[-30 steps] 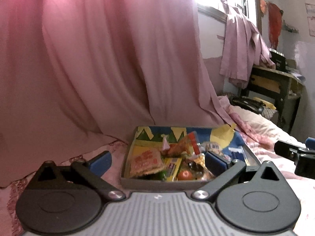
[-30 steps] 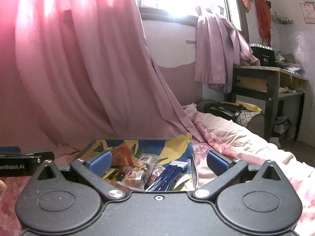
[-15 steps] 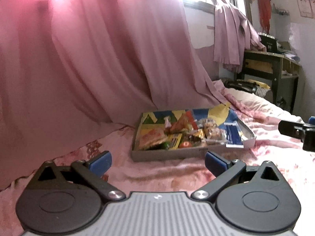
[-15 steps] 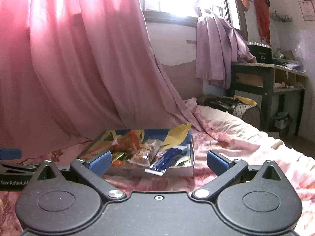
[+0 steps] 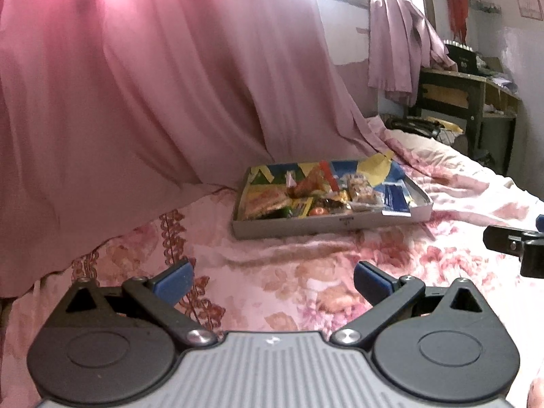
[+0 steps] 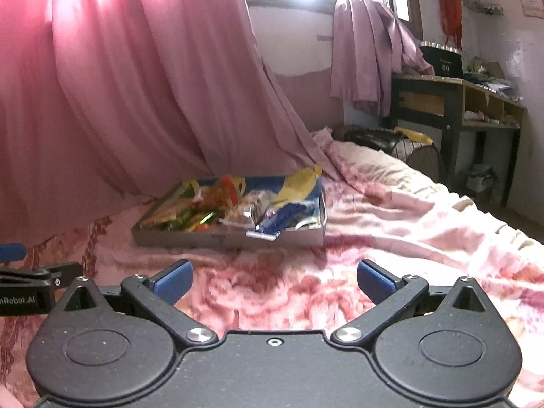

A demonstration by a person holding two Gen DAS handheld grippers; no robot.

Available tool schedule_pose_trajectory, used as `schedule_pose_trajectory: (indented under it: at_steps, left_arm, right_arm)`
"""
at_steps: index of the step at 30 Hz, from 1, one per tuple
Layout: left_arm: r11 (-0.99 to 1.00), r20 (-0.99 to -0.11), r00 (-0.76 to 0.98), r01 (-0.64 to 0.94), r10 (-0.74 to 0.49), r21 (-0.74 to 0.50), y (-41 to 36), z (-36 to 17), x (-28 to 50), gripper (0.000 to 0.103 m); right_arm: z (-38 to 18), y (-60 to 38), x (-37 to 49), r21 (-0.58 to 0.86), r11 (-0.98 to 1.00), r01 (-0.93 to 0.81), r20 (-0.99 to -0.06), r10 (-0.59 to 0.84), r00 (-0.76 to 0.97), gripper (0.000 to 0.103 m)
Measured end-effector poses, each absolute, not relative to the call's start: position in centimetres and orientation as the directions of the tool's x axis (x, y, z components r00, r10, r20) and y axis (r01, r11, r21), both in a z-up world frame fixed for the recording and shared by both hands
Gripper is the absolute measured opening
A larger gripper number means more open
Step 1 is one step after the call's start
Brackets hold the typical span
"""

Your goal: Organize snacks

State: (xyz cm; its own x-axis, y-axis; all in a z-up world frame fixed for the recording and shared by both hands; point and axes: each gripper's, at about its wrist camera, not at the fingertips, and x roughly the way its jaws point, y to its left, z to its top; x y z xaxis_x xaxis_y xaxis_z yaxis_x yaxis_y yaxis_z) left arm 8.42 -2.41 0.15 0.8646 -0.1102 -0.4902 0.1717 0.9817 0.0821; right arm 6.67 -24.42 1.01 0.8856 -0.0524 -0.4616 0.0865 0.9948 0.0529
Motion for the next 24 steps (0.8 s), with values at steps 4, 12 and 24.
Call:
schedule_pose_trajectory:
  at_steps: [4, 12, 24]
  left_arm:
    - [0.981, -0.508, 0.855, 0.175, -0.108, 0.086, -2.4, -0.2, 7.8, 0.103]
    - [0.981, -0.528, 0.843, 0.172, -0.099, 0.092, -2.6, -0.5, 7.2, 0.103]
    - [0.980, -0.542, 0.835, 0.173, -0.091, 0.102, -2.8, -0.7, 7.2, 0.103]
  right_arm:
    - [0.7, -24.3, 6.1, 0.051, 0.995, 0.085, -0.480, -0.050, 0.876, 0.102]
    - [0.0, -24.1, 5.6, 0.049, 0.995, 0.086, -0.519, -0.048, 0.854, 0.102]
    - [-0.4, -23.9, 5.5, 0.050, 0.995, 0.084, -0.543, -0.043, 0.839, 0.102]
